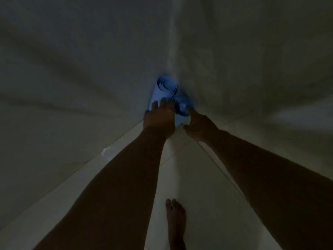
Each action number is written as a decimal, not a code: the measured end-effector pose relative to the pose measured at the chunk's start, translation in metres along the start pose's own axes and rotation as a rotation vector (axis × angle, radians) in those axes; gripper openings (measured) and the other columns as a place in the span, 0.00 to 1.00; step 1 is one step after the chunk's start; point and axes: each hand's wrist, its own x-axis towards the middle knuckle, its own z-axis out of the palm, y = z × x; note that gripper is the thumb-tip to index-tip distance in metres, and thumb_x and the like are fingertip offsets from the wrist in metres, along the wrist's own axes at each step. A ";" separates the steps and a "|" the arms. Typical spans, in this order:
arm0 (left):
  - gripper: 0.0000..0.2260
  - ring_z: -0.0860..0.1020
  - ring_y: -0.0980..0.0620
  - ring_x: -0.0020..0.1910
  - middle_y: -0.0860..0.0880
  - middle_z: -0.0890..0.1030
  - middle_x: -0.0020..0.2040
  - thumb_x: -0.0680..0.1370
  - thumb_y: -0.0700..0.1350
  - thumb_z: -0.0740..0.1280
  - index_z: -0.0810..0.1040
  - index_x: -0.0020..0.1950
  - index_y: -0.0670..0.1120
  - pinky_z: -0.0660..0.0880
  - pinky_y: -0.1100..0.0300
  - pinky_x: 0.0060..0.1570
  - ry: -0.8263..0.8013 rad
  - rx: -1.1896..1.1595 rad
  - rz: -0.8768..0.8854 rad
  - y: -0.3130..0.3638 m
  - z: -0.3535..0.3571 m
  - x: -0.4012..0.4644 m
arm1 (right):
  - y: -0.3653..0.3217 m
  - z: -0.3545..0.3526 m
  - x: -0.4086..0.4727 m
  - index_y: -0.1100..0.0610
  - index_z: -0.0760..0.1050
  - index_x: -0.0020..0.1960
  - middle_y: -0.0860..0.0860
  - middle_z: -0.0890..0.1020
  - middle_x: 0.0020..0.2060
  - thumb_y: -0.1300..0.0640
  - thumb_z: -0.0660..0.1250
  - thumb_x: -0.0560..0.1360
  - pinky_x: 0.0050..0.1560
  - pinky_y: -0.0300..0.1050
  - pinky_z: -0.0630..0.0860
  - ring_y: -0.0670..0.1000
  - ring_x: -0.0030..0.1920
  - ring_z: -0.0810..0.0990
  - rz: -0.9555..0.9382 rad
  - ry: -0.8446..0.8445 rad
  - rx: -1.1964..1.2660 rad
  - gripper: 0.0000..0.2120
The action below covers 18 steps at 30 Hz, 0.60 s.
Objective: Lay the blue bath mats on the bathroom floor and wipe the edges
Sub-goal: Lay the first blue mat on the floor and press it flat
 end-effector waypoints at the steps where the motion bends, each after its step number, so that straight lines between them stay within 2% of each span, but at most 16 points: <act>1: 0.36 0.57 0.38 0.80 0.44 0.52 0.83 0.79 0.43 0.66 0.51 0.83 0.48 0.69 0.37 0.69 -0.030 -0.005 0.012 -0.001 0.008 0.012 | 0.004 0.008 0.019 0.49 0.49 0.82 0.61 0.76 0.66 0.53 0.63 0.81 0.61 0.54 0.76 0.61 0.60 0.79 0.005 -0.007 -0.015 0.35; 3: 0.37 0.60 0.38 0.79 0.44 0.51 0.84 0.80 0.42 0.65 0.47 0.84 0.48 0.69 0.38 0.70 -0.039 -0.019 0.067 -0.007 0.023 0.030 | 0.013 0.024 0.047 0.54 0.58 0.79 0.61 0.76 0.66 0.53 0.65 0.79 0.62 0.56 0.76 0.63 0.63 0.77 0.035 0.005 -0.081 0.31; 5: 0.34 0.70 0.39 0.72 0.40 0.64 0.80 0.81 0.42 0.64 0.50 0.84 0.45 0.73 0.46 0.65 0.000 -0.093 0.128 -0.015 0.040 0.037 | 0.023 0.047 0.062 0.57 0.65 0.75 0.61 0.75 0.66 0.51 0.66 0.79 0.63 0.57 0.75 0.63 0.64 0.76 0.056 0.068 -0.104 0.27; 7: 0.29 0.81 0.40 0.57 0.37 0.79 0.67 0.80 0.43 0.62 0.62 0.80 0.40 0.77 0.54 0.49 0.189 -0.173 0.222 -0.020 0.061 0.025 | 0.036 0.072 0.056 0.59 0.68 0.74 0.62 0.72 0.69 0.52 0.68 0.79 0.65 0.50 0.73 0.61 0.66 0.75 -0.026 0.205 -0.017 0.26; 8: 0.27 0.84 0.40 0.48 0.37 0.83 0.59 0.78 0.43 0.62 0.69 0.77 0.38 0.77 0.57 0.41 0.290 -0.218 0.245 -0.022 0.069 0.016 | 0.039 0.081 0.048 0.60 0.69 0.74 0.62 0.71 0.69 0.54 0.69 0.79 0.63 0.45 0.72 0.60 0.66 0.75 -0.094 0.258 0.058 0.26; 9: 0.26 0.84 0.40 0.44 0.38 0.84 0.57 0.76 0.42 0.63 0.72 0.75 0.38 0.77 0.57 0.39 0.354 -0.271 0.245 -0.026 0.078 0.007 | 0.043 0.090 0.041 0.61 0.71 0.73 0.61 0.73 0.69 0.55 0.71 0.78 0.61 0.41 0.70 0.59 0.66 0.76 -0.150 0.289 0.120 0.25; 11: 0.29 0.82 0.41 0.51 0.41 0.81 0.64 0.76 0.41 0.70 0.69 0.78 0.43 0.79 0.53 0.46 0.309 -0.317 0.169 -0.031 0.095 -0.012 | 0.048 0.105 0.024 0.62 0.75 0.69 0.60 0.77 0.65 0.56 0.72 0.77 0.57 0.39 0.71 0.57 0.62 0.79 -0.223 0.299 0.165 0.22; 13: 0.32 0.78 0.44 0.61 0.44 0.77 0.70 0.78 0.47 0.71 0.64 0.80 0.48 0.78 0.49 0.55 0.235 -0.349 0.090 -0.037 0.104 -0.039 | 0.047 0.118 0.001 0.63 0.78 0.65 0.60 0.81 0.60 0.56 0.73 0.77 0.55 0.43 0.76 0.57 0.58 0.81 -0.260 0.290 0.172 0.19; 15: 0.33 0.75 0.44 0.64 0.44 0.76 0.70 0.78 0.52 0.72 0.63 0.80 0.49 0.78 0.47 0.58 0.221 -0.385 0.014 -0.047 0.109 -0.070 | 0.042 0.133 -0.024 0.62 0.80 0.62 0.60 0.82 0.57 0.56 0.72 0.77 0.55 0.51 0.80 0.58 0.55 0.82 -0.266 0.256 0.173 0.16; 18: 0.35 0.75 0.44 0.64 0.45 0.77 0.67 0.77 0.56 0.73 0.63 0.80 0.51 0.77 0.48 0.59 0.134 -0.421 -0.168 -0.065 0.115 -0.126 | 0.029 0.159 -0.061 0.60 0.81 0.57 0.58 0.83 0.54 0.54 0.70 0.78 0.53 0.54 0.81 0.58 0.52 0.83 -0.241 0.179 0.077 0.12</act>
